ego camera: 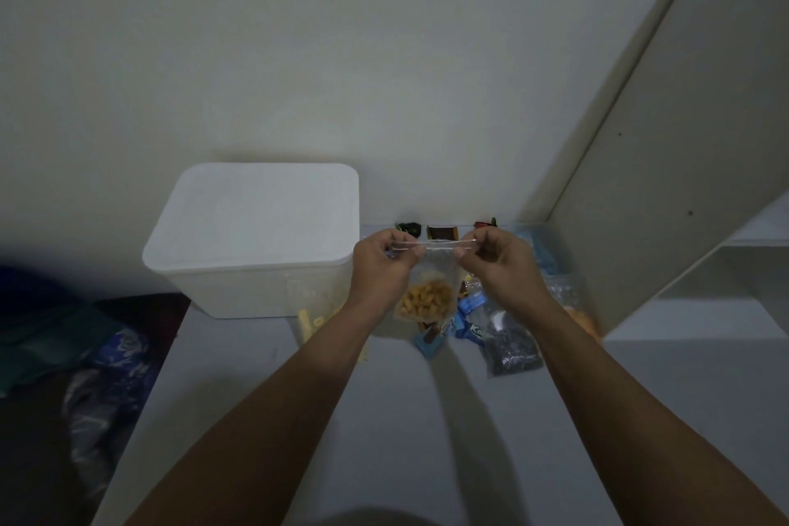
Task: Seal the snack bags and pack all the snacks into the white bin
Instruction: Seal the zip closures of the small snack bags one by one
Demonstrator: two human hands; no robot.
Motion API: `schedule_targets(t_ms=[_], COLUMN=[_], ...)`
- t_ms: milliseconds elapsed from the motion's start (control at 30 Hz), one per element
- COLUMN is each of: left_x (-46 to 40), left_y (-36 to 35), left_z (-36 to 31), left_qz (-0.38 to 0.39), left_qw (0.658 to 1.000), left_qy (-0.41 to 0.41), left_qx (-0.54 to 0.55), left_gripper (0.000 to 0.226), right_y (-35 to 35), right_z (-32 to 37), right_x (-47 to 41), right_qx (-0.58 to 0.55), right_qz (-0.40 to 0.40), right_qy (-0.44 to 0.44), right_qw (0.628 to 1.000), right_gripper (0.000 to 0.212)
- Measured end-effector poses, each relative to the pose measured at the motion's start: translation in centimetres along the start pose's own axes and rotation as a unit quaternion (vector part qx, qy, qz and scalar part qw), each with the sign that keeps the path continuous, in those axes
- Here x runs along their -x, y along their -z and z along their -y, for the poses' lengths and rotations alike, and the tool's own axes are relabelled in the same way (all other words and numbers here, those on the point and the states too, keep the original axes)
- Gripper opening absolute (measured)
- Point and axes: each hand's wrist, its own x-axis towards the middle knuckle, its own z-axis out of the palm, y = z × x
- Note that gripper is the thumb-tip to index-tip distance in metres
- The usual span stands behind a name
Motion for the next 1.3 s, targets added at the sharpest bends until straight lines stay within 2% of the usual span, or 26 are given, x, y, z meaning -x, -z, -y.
schedule_targets(t_ms=[100,200,500,700,800,967,1133,1200,1300], left_x=[0.0,0.2,0.1,0.2,0.2,0.7,0.5,0.4,0.2], left_y=[-0.1,0.1,0.3,0.5,0.5,-0.1,-0.1,-0.1,0.2], left_z=[-0.2,-0.3,-0.4,-0.4,-0.3,-0.4,-0.6,-0.5,-0.4], left_qz=[0.003,0.01,0.0,0.018,0.001,0.012,0.042,0.034,0.003], left_qw=[1.0,1.0,1.0,1.0,1.0,1.0,0.999,0.999,1.0], left_qy=[0.0,-0.005,0.001,0.002,0.007,0.001,-0.007,-0.007,-0.009], left_qx=[-0.012,-0.007,-0.011,0.003,-0.006,-0.001,-0.006,-0.013,-0.015], left_gripper=[0.016,0.01,0.012,0.014,0.013,0.008,0.005,0.009,0.006], right_y=[-0.2,-0.2,-0.3,-0.5,-0.2,-0.5,-0.6,-0.6,-0.1], right_z=[0.5,0.5,1.2,1.4,1.5,1.6,1.8,2.0,1.8], right_x=[-0.1,-0.5,-0.2,-0.2,-0.2,-0.2,-0.5,-0.5,-0.5], right_qx=[0.032,0.046,0.068,0.098,0.092,0.156,0.143,0.116,0.117], right_qz=[0.004,-0.013,0.016,-0.017,-0.007,0.018,0.014,0.025,0.025], right_qy=[0.006,0.012,0.008,0.024,0.019,0.051,0.051,0.041,0.022], right_qw=[0.999,0.999,0.998,0.995,0.996,0.986,0.988,0.992,0.993], right_gripper=[0.003,0.011,0.002,0.005,0.005,0.011,0.009,0.002,0.005])
